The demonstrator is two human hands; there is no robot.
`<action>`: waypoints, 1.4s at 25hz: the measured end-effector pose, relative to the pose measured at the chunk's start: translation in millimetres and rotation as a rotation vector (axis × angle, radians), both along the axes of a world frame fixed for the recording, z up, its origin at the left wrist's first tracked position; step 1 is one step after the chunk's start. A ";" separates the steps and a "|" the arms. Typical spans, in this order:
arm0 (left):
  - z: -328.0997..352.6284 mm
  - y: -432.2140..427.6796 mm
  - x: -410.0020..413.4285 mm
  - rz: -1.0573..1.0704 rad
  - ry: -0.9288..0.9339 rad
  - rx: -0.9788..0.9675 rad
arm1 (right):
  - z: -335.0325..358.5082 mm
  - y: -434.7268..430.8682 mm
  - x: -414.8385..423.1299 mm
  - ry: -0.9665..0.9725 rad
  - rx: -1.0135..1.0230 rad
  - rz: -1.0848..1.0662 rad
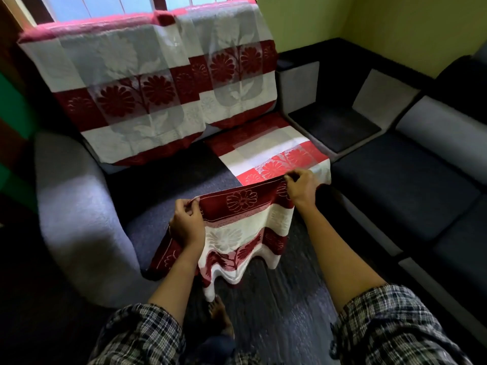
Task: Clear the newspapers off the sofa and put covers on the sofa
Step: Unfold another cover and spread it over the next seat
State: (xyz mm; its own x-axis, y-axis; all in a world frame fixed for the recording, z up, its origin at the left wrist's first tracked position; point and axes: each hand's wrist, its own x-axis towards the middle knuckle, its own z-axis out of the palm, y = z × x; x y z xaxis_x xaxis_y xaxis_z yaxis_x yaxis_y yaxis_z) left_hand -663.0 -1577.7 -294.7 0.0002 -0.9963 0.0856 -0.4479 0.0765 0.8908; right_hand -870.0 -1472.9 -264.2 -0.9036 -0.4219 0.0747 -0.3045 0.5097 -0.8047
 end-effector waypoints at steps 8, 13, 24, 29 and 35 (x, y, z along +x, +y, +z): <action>-43.9 -103.4 -57.9 -0.052 -0.100 0.059 | -44.3 -100.4 -51.1 -0.066 0.104 -0.020; -80.5 -166.9 -85.4 -0.099 -0.157 0.117 | -82.4 -163.3 -87.6 -0.143 0.117 -0.049; -158.1 -338.7 -178.2 0.303 -0.109 0.261 | -195.5 -384.5 -172.2 -0.196 0.139 0.033; -199.6 -412.9 -209.9 0.413 -0.145 0.278 | -247.7 -474.3 -199.4 -0.114 0.120 0.062; -259.3 -512.9 -227.6 0.449 -0.233 0.254 | -291.8 -577.0 -230.4 -0.020 0.114 0.140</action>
State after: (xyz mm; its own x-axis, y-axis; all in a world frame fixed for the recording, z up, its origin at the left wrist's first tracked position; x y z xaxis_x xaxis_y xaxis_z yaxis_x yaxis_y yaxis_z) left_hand -890.7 -2090.6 -554.0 0.4386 -0.8921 -0.1086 -0.5737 -0.3710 0.7303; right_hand -1100.5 -2049.9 -556.0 -0.8362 -0.5485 0.0019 -0.3635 0.5516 -0.7507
